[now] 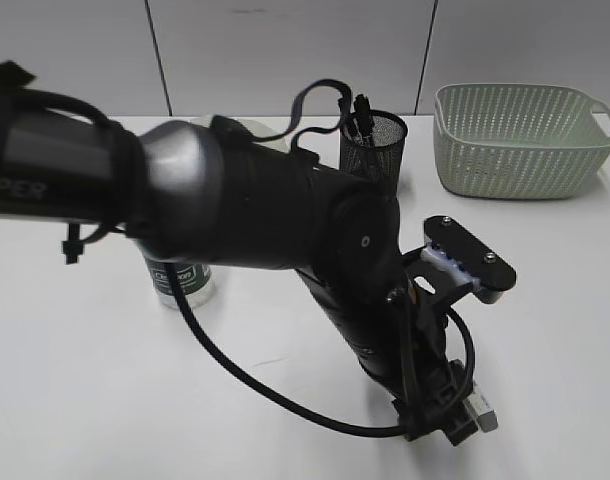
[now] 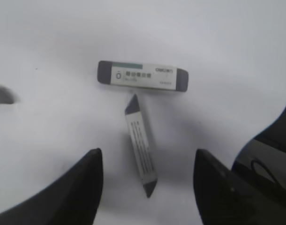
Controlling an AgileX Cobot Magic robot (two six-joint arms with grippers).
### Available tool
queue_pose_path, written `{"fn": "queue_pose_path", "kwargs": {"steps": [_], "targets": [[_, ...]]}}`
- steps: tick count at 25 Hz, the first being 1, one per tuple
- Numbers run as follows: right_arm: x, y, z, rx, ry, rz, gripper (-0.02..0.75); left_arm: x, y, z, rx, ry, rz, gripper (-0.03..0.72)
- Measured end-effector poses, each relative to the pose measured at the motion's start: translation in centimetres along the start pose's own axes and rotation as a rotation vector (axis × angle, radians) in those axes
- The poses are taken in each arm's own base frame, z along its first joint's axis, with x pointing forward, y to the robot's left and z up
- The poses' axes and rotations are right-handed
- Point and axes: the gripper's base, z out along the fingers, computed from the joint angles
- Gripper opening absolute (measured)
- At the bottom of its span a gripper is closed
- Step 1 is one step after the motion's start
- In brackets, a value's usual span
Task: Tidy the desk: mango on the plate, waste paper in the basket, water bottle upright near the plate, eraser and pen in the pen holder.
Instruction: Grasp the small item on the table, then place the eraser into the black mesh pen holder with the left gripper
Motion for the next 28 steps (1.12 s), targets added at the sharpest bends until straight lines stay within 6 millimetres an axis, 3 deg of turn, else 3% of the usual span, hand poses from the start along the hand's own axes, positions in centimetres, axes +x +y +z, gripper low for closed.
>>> {"fn": "queue_pose_path", "kwargs": {"steps": [6,10,12,16,17,19,22,26,28], "targets": [[0.0,0.0,0.0,0.0,0.0,0.0,0.359,-1.0,0.4,2.1,-0.006,0.002,-0.013,0.458],[0.0,0.0,0.0,0.0,0.0,0.0,0.359,-0.5,0.8,3.9,-0.027,0.041,-0.027,0.423],[0.0,0.0,0.0,0.0,0.0,0.0,0.359,-0.5,0.9,4.0,-0.033,0.041,-0.02,0.358],[0.0,0.0,0.0,0.0,0.0,0.0,0.359,-0.5,1.0,4.1,-0.041,0.044,-0.008,0.088],[0.0,0.0,0.0,0.0,0.0,0.0,0.359,-0.6,1.0,3.8,-0.045,0.039,0.0,0.079],[0.0,0.0,0.0,0.0,0.0,0.0,0.359,-1.1,1.4,2.6,-0.063,0.015,0.014,0.079],[0.0,0.0,0.0,0.0,0.0,0.0,0.359,-2.9,3.1,-1.7,-0.128,-0.128,0.03,0.079],[0.0,0.0,0.0,0.0,0.0,0.0,0.356,-5.7,8.3,-8.4,-0.288,-0.485,0.003,0.079],[0.0,0.0,0.0,0.0,0.0,0.0,0.349,-6.7,10.9,-10.6,-0.36,-0.625,-0.018,0.079]]}}
